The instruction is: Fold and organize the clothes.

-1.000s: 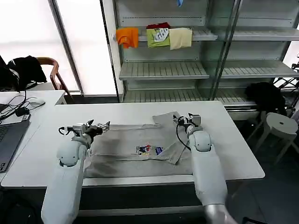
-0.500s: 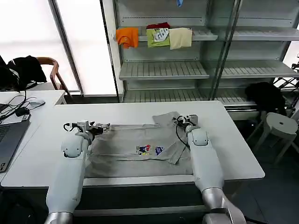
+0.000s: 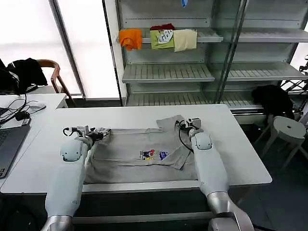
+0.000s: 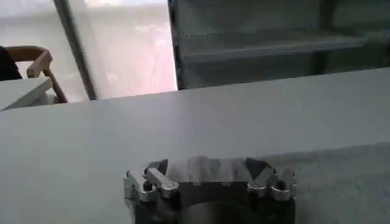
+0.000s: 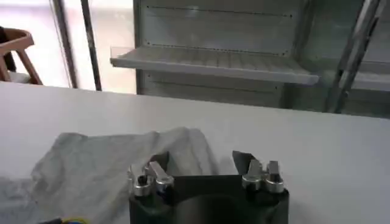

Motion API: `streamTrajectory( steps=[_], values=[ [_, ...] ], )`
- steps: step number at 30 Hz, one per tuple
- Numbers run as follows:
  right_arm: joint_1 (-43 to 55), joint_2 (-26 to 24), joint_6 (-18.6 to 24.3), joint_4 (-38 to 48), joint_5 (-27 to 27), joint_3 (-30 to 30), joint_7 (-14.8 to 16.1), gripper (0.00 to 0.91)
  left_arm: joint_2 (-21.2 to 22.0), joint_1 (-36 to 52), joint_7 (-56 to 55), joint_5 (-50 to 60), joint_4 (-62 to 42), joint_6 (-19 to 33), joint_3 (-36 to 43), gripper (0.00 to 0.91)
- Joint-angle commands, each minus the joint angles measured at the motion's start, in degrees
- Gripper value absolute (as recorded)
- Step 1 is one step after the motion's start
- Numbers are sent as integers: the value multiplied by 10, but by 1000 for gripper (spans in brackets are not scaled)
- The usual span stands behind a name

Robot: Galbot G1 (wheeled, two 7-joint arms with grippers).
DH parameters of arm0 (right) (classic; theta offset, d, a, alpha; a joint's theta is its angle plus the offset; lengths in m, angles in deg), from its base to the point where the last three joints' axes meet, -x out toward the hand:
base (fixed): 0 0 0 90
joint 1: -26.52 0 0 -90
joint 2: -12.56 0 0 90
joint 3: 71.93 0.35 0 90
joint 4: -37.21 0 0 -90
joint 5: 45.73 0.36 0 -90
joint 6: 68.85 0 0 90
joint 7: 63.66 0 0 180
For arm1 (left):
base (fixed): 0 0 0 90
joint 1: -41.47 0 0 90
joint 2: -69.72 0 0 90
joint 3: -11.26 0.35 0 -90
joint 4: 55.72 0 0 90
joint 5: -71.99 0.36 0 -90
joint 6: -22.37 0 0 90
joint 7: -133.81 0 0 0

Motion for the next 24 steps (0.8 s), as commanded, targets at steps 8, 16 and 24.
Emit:
streamTrajectory(
  steps=[8,16,24],
  values=[
    [-23,28,-6,-45,-4,-8,16,0,2,-22,20,-5,16,-5,3,0],
    [-45,28,-16,-98,32,-22,12,0,2,-30,22,-22,38,5,2,0],
    [-72,19,-42,-205,88,-48,-5,0,-7,-59,23,-87,126,6,-1,10]
  ],
)
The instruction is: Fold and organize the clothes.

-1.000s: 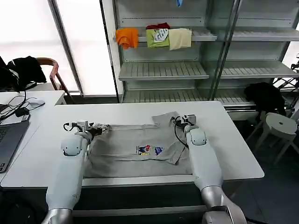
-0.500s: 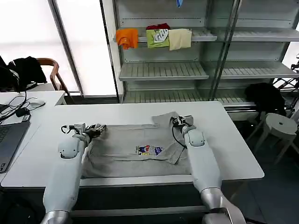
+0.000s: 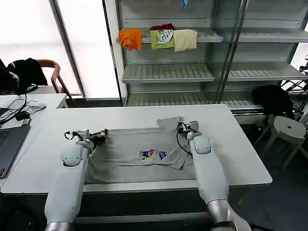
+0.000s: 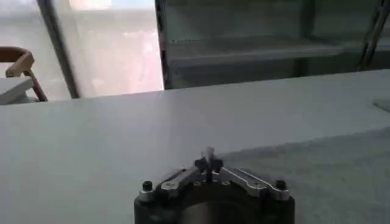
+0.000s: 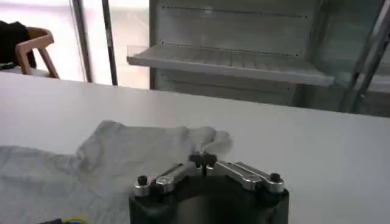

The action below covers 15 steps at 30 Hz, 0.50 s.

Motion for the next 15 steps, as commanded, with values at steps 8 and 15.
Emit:
streamTrajectory(
  steps=[8,15],
  values=[
    [-95,-20,-68,-242,92,-54,-11,0,-17,-68,3,-106,160,-9,-9,0],
    [-172,-56,-95,-361,101,-60,-9,0,-33,-117,12,-137,206,-8,-24,0]
  ],
)
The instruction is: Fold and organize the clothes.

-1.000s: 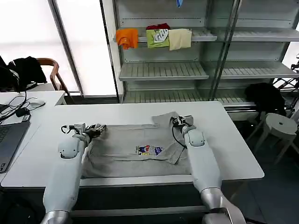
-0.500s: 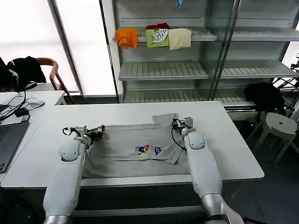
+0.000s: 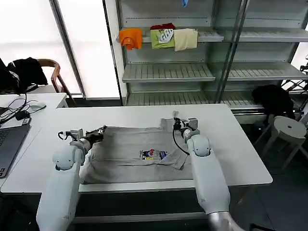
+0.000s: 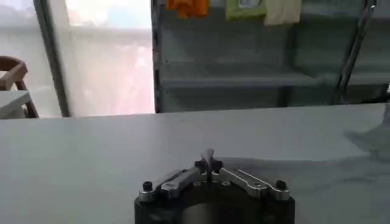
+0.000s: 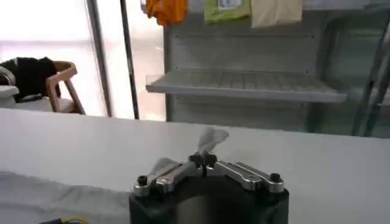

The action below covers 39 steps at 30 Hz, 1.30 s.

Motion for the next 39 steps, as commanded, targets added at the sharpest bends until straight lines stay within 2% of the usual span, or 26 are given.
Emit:
streamTrajectory(
  steps=[1,8,21,39],
  values=[
    [-104,-60,-41,-185,30,-15,0,0,-17,-82,8,-63,102,1,-15,0],
    [-182,-76,-48,-258,26,9,7,0,-34,-133,24,-92,125,11,-33,0],
    [-273,-83,-42,-302,17,53,21,0,-61,-206,56,-134,152,38,-55,10],
    [-312,-84,-36,-322,-1,60,36,0,-69,-260,71,-138,182,53,-73,10]
  ],
)
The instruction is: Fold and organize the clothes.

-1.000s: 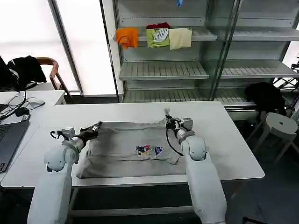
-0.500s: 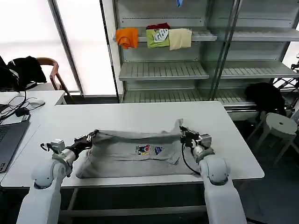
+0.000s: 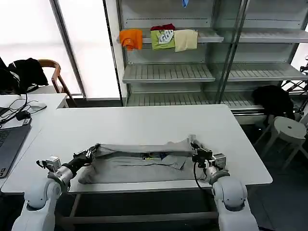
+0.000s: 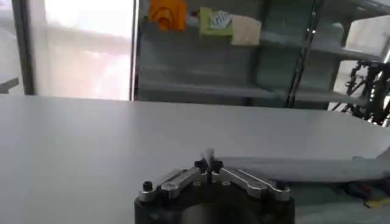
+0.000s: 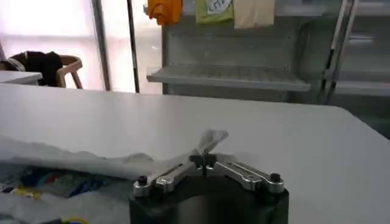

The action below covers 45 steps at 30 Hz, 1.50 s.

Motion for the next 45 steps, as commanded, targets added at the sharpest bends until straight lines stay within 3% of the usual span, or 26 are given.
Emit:
streamTrajectory(
  steps=[1,3,4,5,6,12,17,22,24,27,31,36,41,43,44,45],
  values=[
    [-29,-5,4,-15,-9,5,6,0,-4,-41,5,-2,21,6,-7,10],
    [-32,-4,7,-15,-15,5,9,0,-3,-43,4,4,22,6,-7,10],
    [-34,-4,8,-14,-22,4,10,907,-2,-44,2,9,22,5,-8,383],
    [-35,-3,12,-13,-34,3,11,907,-2,-44,0,13,22,5,-8,685],
    [-37,-3,18,-12,-45,1,11,907,-2,-44,-3,20,22,6,-8,907],
    [-47,4,57,-9,-99,-9,2,907,-6,-40,-9,39,29,13,-5,907],
    [-50,7,94,8,-180,-15,-27,907,-3,-34,-20,53,30,11,-2,907],
    [-54,9,96,9,-179,-8,-30,907,10,-38,-50,39,47,7,-5,907],
    [-55,9,96,4,-165,-4,-29,907,18,-40,-75,32,62,8,-7,907],
    [-56,11,88,-20,-93,14,-28,907,42,-47,-161,42,77,14,-4,907],
    [-50,9,81,-54,-36,41,-33,907,60,-70,-219,50,78,34,3,907],
    [-27,-4,54,-97,108,89,-52,907,71,-103,-259,55,73,51,10,907],
    [-5,-13,37,-95,148,118,-66,907,79,-111,-266,60,75,53,12,907],
    [-5,-15,37,-91,148,121,-66,907,81,-116,-264,60,80,53,15,836],
    [-7,-16,38,-90,148,122,-66,907,81,-119,-263,60,83,53,16,685],
    [-9,-16,38,-89,148,122,-66,907,81,-120,-261,60,85,53,17,625]
  ],
)
